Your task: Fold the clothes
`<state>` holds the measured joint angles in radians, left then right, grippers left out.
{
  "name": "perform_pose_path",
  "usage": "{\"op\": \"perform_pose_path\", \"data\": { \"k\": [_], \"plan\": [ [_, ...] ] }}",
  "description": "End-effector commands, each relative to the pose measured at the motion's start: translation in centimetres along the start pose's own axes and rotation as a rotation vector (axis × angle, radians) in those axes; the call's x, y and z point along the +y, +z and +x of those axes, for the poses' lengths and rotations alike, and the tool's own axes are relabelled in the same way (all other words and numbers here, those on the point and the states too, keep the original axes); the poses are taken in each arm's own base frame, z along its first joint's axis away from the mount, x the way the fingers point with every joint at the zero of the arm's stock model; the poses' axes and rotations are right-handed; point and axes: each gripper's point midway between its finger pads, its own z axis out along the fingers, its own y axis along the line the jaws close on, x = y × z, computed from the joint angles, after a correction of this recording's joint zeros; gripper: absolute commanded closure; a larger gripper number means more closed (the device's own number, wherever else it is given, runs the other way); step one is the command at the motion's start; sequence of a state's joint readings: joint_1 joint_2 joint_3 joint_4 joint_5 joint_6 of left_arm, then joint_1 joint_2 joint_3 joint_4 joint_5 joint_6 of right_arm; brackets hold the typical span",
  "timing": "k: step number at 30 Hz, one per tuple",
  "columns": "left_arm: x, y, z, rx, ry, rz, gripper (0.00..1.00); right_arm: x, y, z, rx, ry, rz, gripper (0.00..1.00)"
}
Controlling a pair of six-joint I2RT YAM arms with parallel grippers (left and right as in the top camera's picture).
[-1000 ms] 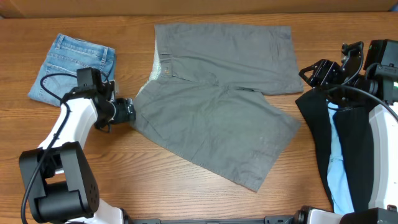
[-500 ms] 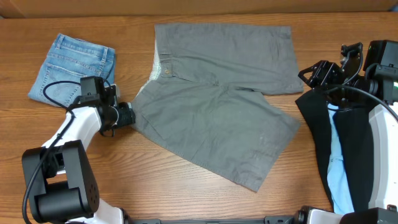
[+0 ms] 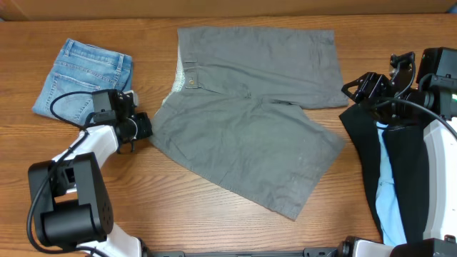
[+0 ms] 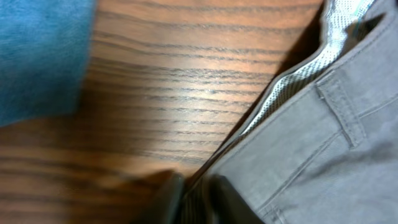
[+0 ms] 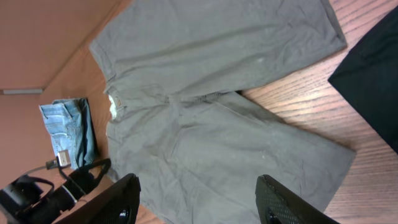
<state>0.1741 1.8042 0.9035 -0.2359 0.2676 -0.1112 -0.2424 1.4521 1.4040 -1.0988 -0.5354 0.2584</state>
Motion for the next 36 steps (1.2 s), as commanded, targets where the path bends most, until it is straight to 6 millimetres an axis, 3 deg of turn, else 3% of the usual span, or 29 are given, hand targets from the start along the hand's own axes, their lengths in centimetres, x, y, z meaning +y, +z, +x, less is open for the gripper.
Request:
{"op": "perform_pose_path", "data": {
  "k": [1, 5, 11, 18, 22, 25, 31, 36],
  "plan": [
    [0.6, 2.8, 6.1, 0.191, -0.059, 0.020, 0.88, 0.1, -0.2, -0.1, -0.004, 0.001, -0.004, 0.37],
    [0.6, 2.6, 6.0, 0.189, -0.052, 0.020, 0.95, 0.0, -0.2, 0.1, 0.001, 0.005, 0.001, 0.37],
    [0.5, 1.5, 5.9, 0.208, -0.046, 0.009, 0.96, -0.7, -0.3, 0.2, 0.003, 0.014, 0.042, 0.37],
    [1.8, -2.4, 4.3, 0.226, -0.004, -0.135, 0.96, -2.4, -0.3, 1.8, 0.056, 0.067, 0.126, 0.45],
    [2.0, -5.2, 3.0, 0.225, 0.026, -0.193, 0.96, -4.8, 0.1, 4.9, 0.154, 0.202, 0.225, 0.45],
    [1.8, -6.2, 2.4, 0.207, 0.033, -0.205, 0.95, -6.4, 1.3, 7.9, 0.246, 0.283, 0.263, 0.53],
    [1.7, -6.6, 2.3, 0.201, 0.034, -0.205, 0.93, -9.5, 4.8, 15.3, 0.441, 0.406, 0.292, 0.61],
    [1.7, -6.6, 2.4, 0.203, 0.034, -0.204, 0.92, -9.9, 6.7, 20.1, 0.557, 0.435, 0.270, 0.62]
  ]
}}
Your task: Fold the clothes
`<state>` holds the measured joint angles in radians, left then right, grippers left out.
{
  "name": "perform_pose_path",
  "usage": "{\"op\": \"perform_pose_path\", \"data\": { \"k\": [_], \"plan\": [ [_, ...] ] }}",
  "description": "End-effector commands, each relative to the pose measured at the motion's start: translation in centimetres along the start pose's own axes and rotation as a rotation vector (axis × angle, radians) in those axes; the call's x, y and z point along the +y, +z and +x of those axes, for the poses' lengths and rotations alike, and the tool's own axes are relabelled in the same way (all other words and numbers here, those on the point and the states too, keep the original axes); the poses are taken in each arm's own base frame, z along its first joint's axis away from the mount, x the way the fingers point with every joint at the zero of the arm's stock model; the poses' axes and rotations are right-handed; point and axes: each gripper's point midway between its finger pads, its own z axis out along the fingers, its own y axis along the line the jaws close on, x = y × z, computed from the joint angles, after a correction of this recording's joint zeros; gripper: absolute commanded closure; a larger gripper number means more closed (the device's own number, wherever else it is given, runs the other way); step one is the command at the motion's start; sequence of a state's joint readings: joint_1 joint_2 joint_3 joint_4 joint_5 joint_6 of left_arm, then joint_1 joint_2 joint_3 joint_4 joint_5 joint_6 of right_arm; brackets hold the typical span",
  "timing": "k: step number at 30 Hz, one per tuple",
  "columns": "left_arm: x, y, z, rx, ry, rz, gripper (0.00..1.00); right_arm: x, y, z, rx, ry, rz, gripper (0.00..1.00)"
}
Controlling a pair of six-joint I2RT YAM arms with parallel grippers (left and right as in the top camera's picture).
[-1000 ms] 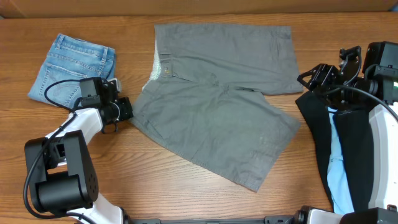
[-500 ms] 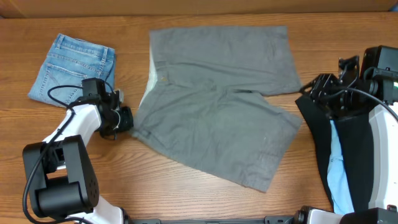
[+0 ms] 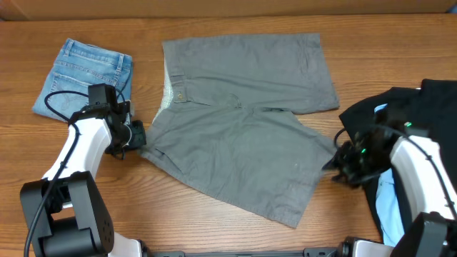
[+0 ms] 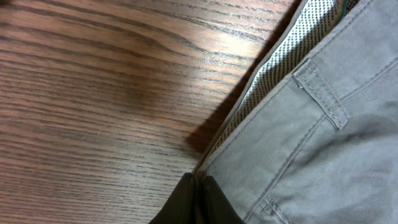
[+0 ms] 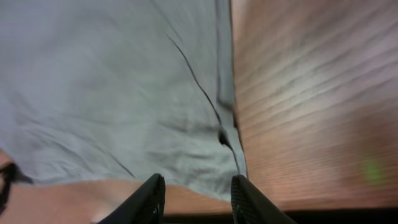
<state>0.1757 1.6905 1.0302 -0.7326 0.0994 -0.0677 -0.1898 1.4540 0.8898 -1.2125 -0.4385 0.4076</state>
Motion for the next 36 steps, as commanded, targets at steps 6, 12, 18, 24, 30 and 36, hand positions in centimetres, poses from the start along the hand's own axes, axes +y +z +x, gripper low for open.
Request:
{"op": "perform_pose_path", "data": {
  "k": [6, 12, 18, 24, 30, 36],
  "plan": [
    [0.1, -0.9, -0.9, -0.037, 0.033, -0.019, 0.89, -0.5, 4.4, 5.5, 0.172, 0.006, 0.063, 0.55],
    [0.1, -0.9, -0.9, -0.037, 0.033, -0.019, 0.86, -0.9, 6.6, 8.8, 0.227, -0.017, 0.173, 0.43],
    [0.1, -0.9, -0.9, -0.037, 0.032, -0.018, 0.85, -2.0, 8.5, 10.2, 0.226, -0.002, 0.230, 0.43],
    [0.0, -0.9, -0.9, -0.036, 0.021, -0.010, 0.84, -3.6, 9.7, 10.4, 0.206, 0.053, 0.265, 0.47],
    [-0.3, -0.9, -0.9, -0.035, 0.022, 0.008, 0.83, -3.6, 10.0, 10.2, 0.198, 0.051, 0.258, 0.41],
    [-0.3, -0.9, -0.8, -0.032, 0.022, 0.007, 0.83, -3.9, 10.0, 9.8, 0.174, 0.063, 0.278, 0.35]
  ]
}}
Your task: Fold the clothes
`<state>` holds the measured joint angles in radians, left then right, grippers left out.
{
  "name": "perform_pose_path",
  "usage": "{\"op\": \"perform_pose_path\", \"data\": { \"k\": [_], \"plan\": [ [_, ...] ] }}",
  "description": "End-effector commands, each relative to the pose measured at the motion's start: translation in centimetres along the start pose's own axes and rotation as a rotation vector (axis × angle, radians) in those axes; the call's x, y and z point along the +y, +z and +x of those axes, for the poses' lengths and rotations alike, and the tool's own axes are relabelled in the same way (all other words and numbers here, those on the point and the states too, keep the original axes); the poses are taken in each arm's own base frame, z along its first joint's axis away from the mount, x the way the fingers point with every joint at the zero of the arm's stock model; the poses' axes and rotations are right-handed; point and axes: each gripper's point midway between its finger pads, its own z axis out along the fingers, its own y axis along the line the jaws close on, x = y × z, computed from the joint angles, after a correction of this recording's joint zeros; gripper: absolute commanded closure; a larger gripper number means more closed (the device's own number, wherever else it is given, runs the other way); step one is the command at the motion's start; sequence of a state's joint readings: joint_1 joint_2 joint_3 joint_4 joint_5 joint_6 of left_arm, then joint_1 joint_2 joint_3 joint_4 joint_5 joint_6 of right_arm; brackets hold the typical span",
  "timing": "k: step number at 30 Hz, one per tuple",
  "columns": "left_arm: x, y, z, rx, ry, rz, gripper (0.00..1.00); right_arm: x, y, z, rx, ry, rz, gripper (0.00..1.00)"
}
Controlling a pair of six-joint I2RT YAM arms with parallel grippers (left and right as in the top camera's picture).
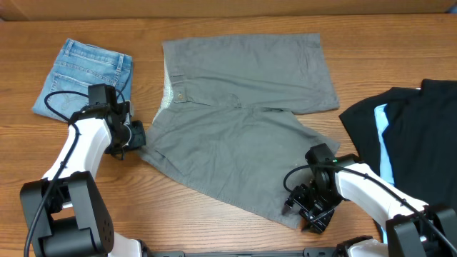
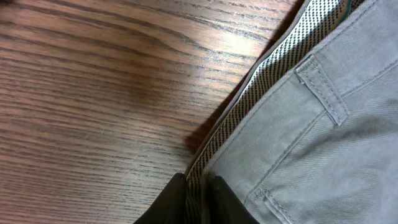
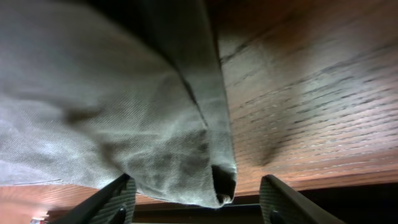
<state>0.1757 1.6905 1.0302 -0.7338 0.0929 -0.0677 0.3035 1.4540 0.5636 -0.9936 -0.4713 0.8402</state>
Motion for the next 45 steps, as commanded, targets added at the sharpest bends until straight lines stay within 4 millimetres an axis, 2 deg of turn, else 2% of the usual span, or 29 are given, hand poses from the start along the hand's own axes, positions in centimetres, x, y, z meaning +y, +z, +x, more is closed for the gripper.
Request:
{"op": "perform_pose_path", "data": {
  "k": [1, 2, 5, 11, 13, 16, 18, 21, 24, 31, 39, 43, 44, 45],
  "plan": [
    [-0.4, -0.9, -0.8, -0.031, 0.021, 0.014, 0.83, -0.5, 0.2, -0.3, -0.025, 0.021, 0.024, 0.40],
    [-0.4, -0.9, -0.7, -0.029, 0.021, 0.013, 0.82, -0.5, 0.2, -0.4, -0.027, 0.020, 0.025, 0.48],
    [-0.4, -0.9, -0.6, -0.023, 0.021, 0.013, 0.83, -0.5, 0.2, -0.5, -0.034, 0.018, 0.026, 0.55],
    [-0.4, -0.9, -0.6, -0.023, 0.021, 0.010, 0.82, -0.7, 0.2, -0.6, -0.040, 0.019, 0.037, 0.84],
    [-0.4, -0.9, -0.6, -0.022, 0.021, 0.010, 0.82, -0.9, 0.2, -0.6, -0.043, 0.019, 0.046, 0.88],
    [-0.3, -0.9, -0.5, -0.018, 0.020, 0.009, 0.82, -1.0, 0.2, -0.6, -0.041, 0.014, 0.051, 0.87],
    [-0.3, -0.9, -0.4, -0.014, 0.020, 0.009, 0.82, -1.0, 0.2, 0.1, -0.005, 0.002, 0.045, 0.67],
    [-0.3, -0.9, -0.2, -0.007, 0.019, 0.009, 0.81, -0.7, 0.2, 0.9, 0.035, -0.002, 0.025, 0.49],
    [-0.4, -0.9, -0.2, -0.008, 0.016, 0.011, 0.79, -0.5, 0.2, 0.9, 0.040, 0.021, 0.015, 0.45],
    [-0.4, -0.9, -0.3, -0.010, -0.042, 0.013, 0.73, 0.2, 0.2, 0.0, 0.001, 0.067, -0.009, 0.44],
    [-0.4, -0.9, -0.4, -0.013, -0.066, 0.013, 0.70, -0.6, 1.1, -0.8, -0.080, 0.120, 0.047, 0.45],
    [-0.4, -0.9, -0.4, -0.013, -0.066, 0.014, 0.69, -0.8, 1.2, -0.8, -0.079, 0.121, 0.050, 0.60],
    [-0.4, -0.9, -0.4, -0.012, -0.067, 0.014, 0.69, -0.8, 1.2, -0.7, -0.077, 0.122, 0.052, 0.66],
    [-0.4, -0.9, -0.4, -0.012, -0.067, 0.013, 0.69, -0.8, 1.2, -0.7, -0.074, 0.122, 0.051, 0.68]
  ]
}}
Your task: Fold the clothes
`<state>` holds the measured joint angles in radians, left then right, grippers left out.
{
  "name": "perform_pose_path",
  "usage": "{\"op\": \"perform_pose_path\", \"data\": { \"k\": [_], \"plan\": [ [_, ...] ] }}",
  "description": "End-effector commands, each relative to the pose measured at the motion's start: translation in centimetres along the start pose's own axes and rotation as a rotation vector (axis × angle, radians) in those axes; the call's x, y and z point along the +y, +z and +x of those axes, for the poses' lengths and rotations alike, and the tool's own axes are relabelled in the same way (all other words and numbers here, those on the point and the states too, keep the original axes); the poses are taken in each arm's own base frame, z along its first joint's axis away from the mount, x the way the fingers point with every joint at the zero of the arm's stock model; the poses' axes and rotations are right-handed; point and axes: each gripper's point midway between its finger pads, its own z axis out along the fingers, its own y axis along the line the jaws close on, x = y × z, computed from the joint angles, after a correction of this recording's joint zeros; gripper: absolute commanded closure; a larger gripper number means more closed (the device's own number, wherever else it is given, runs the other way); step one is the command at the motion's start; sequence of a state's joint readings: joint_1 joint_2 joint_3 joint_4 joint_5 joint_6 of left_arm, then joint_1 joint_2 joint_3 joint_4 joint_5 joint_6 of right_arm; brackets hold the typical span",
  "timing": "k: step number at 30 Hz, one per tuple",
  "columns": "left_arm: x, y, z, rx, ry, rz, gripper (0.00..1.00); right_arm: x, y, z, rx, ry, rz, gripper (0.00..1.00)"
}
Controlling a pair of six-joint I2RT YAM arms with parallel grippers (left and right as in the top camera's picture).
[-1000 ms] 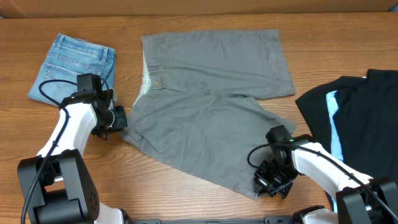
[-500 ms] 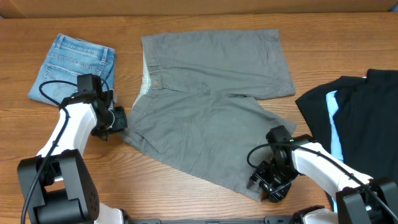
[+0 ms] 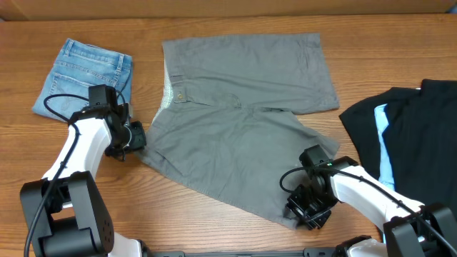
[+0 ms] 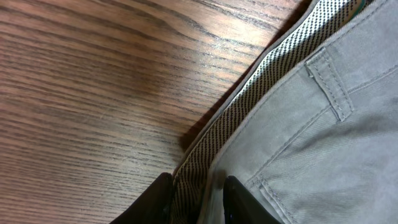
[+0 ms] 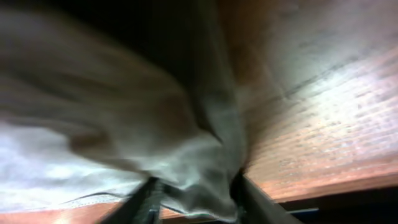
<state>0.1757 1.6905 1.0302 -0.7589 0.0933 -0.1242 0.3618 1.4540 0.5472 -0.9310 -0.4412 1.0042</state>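
Grey shorts (image 3: 243, 135) lie spread flat in the middle of the table, waistband to the left. My left gripper (image 3: 134, 135) sits at the waistband's near-left corner. In the left wrist view its jaws stand apart, and my left gripper (image 4: 198, 202) is astride the dotted waistband lining (image 4: 249, 93). My right gripper (image 3: 308, 208) is at the hem of the near leg. In the blurred right wrist view, my right gripper (image 5: 198, 199) has its fingers closed in on a bunched fold of hem (image 5: 186, 162).
Folded blue jeans (image 3: 82, 78) lie at the back left, just beyond my left arm. A pile of black clothing (image 3: 414, 143) with a light blue piece (image 3: 385, 153) lies at the right edge. Bare wooden table (image 3: 400, 50) surrounds the shorts.
My left gripper's fingers now stand wider apart around the waistband. My right gripper's fingers, then spread wide at the hem, have closed onto the bunched hem cloth. The shorts have not shifted.
First my left gripper held the waistband corner and my right gripper was raised by the black pile. Then the shorts lay further left, with my right gripper low by the near leg. Later it was open at the hem while the left loosened, and now it grips.
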Motion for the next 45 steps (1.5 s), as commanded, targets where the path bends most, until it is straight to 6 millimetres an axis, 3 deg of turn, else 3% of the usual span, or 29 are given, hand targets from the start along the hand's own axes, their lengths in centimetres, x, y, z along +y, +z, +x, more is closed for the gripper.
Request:
{"op": "perform_pose_path", "data": {
  "k": [1, 4, 8, 12, 16, 25, 32, 34, 35, 37, 41, 45],
  "plan": [
    [-0.5, -0.9, -0.9, -0.037, -0.008, 0.017, 0.69, -1.1, 0.5, -0.4, -0.030, 0.030, 0.040, 0.69],
    [-0.5, -0.9, -0.8, -0.032, -0.008, 0.016, 0.69, -1.2, 0.5, -0.4, -0.030, 0.030, 0.041, 0.77],
    [-0.4, -0.9, -0.6, -0.023, -0.009, 0.014, 0.69, -1.2, 0.5, -0.4, -0.029, 0.021, 0.041, 0.96],
    [-0.4, -0.9, -0.4, -0.016, -0.009, 0.014, 0.69, -1.7, -0.2, -0.5, -0.060, 0.010, 0.065, 0.96],
    [-0.4, -0.9, 0.1, 0.006, -0.011, 0.011, 0.66, -1.6, -2.3, -0.5, -0.122, -0.032, 0.064, 0.96],
    [0.6, -1.1, 2.4, 0.102, -0.039, -0.004, 0.96, -0.1, -7.5, -0.4, -0.302, -0.114, -0.061, 0.96],
    [0.6, -1.1, 2.9, 0.122, -0.014, -0.005, 0.95, -0.1, -8.1, -0.9, -0.352, -0.127, -0.067, 0.96],
    [0.6, -1.1, 2.9, 0.122, 0.002, -0.003, 0.85, -0.2, -8.1, -1.1, -0.362, -0.125, -0.062, 0.96],
    [0.6, -1.1, 2.9, 0.122, 0.000, -0.003, 0.70, -0.2, -8.1, -1.1, -0.363, -0.126, -0.063, 0.96],
    [0.3, -1.1, 2.9, 0.120, -0.001, 0.017, 0.53, 0.0, -8.2, -1.1, -0.365, -0.128, -0.069, 0.96],
    [-0.7, -1.2, 2.9, 0.122, -0.003, 0.070, 0.25, 0.6, -8.3, -1.4, -0.377, -0.136, -0.092, 0.96],
    [-1.2, -1.2, 3.2, 0.135, 0.011, 0.105, 0.09, 0.7, -8.4, -1.4, -0.379, -0.138, -0.097, 0.96]
  ]
}}
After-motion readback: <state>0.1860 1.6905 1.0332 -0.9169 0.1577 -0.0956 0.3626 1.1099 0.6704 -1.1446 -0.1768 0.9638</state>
